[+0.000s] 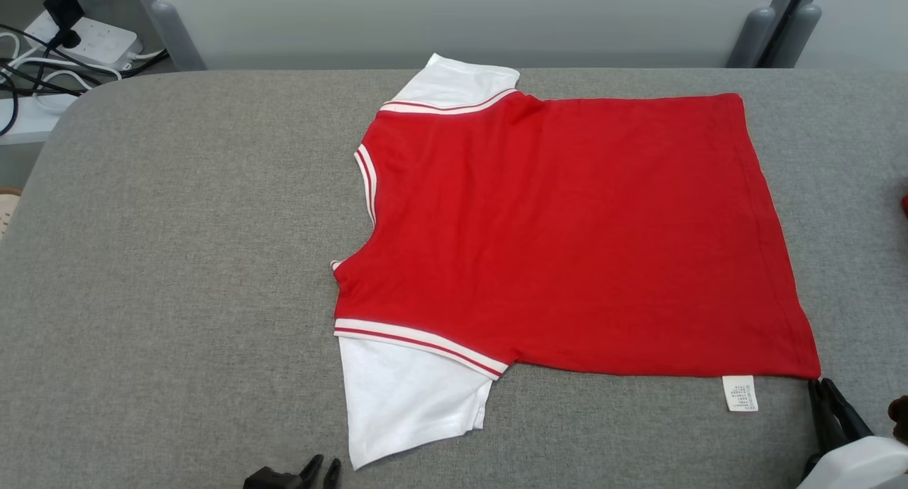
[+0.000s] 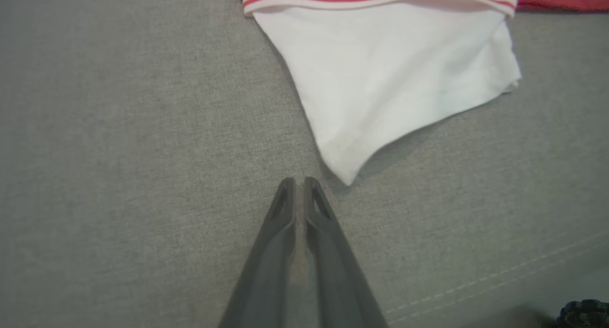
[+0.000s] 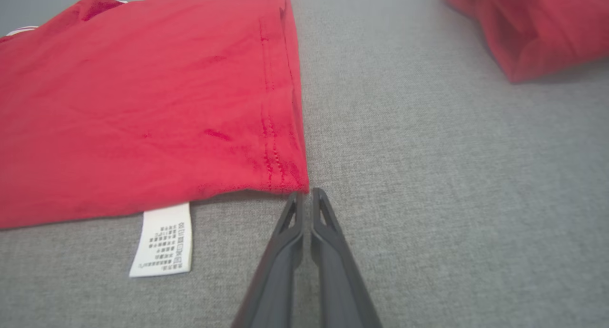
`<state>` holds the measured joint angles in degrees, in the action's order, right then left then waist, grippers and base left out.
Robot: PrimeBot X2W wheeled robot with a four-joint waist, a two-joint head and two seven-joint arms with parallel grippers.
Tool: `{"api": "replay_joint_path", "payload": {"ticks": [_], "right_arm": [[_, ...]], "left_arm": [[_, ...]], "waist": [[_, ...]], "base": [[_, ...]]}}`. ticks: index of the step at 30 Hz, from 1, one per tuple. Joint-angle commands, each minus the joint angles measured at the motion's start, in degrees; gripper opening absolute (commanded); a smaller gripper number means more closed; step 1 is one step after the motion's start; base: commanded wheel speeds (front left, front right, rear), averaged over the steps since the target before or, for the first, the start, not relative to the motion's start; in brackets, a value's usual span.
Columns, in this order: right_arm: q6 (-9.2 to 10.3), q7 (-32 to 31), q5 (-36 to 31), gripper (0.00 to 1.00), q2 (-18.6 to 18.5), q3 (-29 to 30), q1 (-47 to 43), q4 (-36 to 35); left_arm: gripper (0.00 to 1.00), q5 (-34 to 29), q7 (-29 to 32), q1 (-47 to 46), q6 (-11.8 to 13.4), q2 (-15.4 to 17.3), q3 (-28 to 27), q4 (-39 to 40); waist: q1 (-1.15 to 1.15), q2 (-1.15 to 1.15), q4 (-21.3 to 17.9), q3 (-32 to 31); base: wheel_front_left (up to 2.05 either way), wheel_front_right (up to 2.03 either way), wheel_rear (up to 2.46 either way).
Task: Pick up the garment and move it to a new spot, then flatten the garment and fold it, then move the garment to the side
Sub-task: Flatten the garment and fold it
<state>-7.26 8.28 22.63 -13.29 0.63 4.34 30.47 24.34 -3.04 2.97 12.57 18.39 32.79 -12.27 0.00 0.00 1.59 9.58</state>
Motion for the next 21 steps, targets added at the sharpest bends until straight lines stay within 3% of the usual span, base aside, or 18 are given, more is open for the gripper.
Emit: {"api": "replay_joint_path", "payload": {"ticks": [1, 2, 3, 8, 14, 21], "right_arm": [[-0.23, 1.3, 0.2, 0.45, -1.5, -1.5, 0.7, -0.7], [-0.23, 1.4, 0.2, 0.81, -1.6, -1.6, 0.7, -0.6], [-0.23, 1.6, 0.1, 1.00, -1.7, -1.5, 0.7, -0.4], [-0.23, 3.2, -0.7, 1.00, -2.5, 0.1, 0.5, -0.9], [-0.23, 5.2, -2.0, 1.00, -2.2, 2.8, 0.4, -4.9], [-0.23, 6.4, -3.4, 1.00, -0.9, 1.6, 1.4, -10.7]], "left_arm": [[1.00, -0.3, 0.0, -3.0, -0.3, 0.9, -1.5, 0.5], [1.00, -0.3, 0.3, -3.0, -0.4, 0.9, -1.3, 0.3], [1.00, -0.3, 0.9, -3.1, -0.6, 1.0, -0.9, 0.2], [1.00, 0.0, 2.6, -2.6, 0.8, 1.7, -1.5, 1.9], [1.00, 4.1, -3.6, -1.3, 5.5, 0.4, -9.4, 7.5], [1.00, 8.0, -9.1, -2.3, 6.0, -1.7, -15.1, 10.6]], "waist": [[0.00, 0.00, 0.0, -0.2], [0.00, 0.00, 0.0, -0.3], [0.00, 0.00, 0.0, -0.4], [0.00, 0.00, 0.0, -1.1], [0.00, 0.00, 0.3, -2.2], [0.00, 0.00, 0.4, -4.0]], "base": [[0.00, 0.00, 0.00], [0.00, 0.00, 0.00], [0.00, 0.00, 0.00], [0.00, 0.00, 0.00], [0.00, 0.00, 0.00], [0.00, 0.00, 0.00]]}}
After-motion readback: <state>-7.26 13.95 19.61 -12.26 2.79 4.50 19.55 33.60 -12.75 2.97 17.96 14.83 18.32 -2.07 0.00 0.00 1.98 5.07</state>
